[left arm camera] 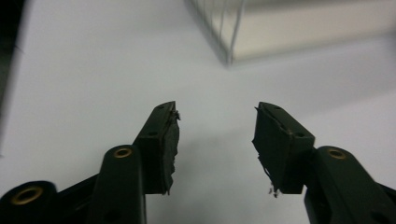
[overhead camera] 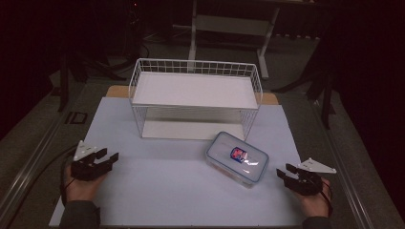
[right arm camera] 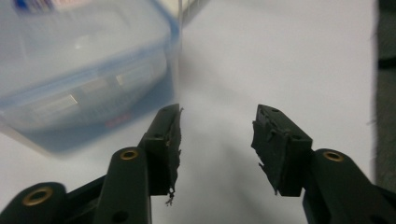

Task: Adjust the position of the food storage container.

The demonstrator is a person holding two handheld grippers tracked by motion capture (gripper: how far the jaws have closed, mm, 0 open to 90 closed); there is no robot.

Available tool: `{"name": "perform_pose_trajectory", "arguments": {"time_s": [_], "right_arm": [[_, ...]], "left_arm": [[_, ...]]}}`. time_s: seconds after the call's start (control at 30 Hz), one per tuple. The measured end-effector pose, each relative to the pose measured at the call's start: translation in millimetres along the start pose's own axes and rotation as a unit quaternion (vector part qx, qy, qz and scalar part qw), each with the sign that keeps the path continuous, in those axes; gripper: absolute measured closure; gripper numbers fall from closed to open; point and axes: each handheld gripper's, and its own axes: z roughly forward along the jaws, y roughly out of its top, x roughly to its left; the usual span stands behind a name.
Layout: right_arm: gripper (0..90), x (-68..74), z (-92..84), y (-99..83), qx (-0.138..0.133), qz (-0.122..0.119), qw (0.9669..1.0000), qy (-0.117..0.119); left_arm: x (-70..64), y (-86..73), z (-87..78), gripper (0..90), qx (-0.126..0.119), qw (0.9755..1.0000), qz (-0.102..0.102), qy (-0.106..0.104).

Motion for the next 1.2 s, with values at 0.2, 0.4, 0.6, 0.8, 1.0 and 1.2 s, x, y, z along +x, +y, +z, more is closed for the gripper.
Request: {"name": "perform_pose_trajectory", "arguments": {"time_s": [0.2, 0.4, 0.6, 0.8, 1.0, 1.2], "right_arm": [[45.8, 3.8, -14.2, 6.9, -0.046, 0.019, 0.9988, -0.006], [52.3, 4.0, -15.5, 8.9, -0.057, 0.038, 0.9976, 0.002], [89.6, 6.2, -11.8, 15.0, -0.057, 0.076, 0.9951, 0.028], [89.8, 10.4, -4.5, 19.5, -0.047, 0.073, 0.9957, 0.033], [89.8, 10.6, 10.9, 23.9, -0.032, 0.082, 0.9957, 0.031], [89.9, 10.1, 22.9, 25.6, -0.016, 0.09, 0.9955, 0.023]], "left_arm": [[2.4, 1.2, -21.4, 48.6, -0.053, 0.9985, -0.012, 0.0], [2.3, 1.6, -22.7, 49.6, -0.061, 0.9981, -0.012, -0.004], [-4.1, 4.8, -22.5, 52.0, -0.061, 0.9981, 0.003, -0.009], [-11.3, 7.0, -22.0, 54.9, -0.063, 0.9977, 0.015, -0.019], [-14.2, 7.4, -19.9, 54.9, -0.058, 0.9979, 0.02, -0.023], [-15.7, 7.3, -19.9, 57.4, -0.056, 0.9978, 0.023, -0.028]]}}
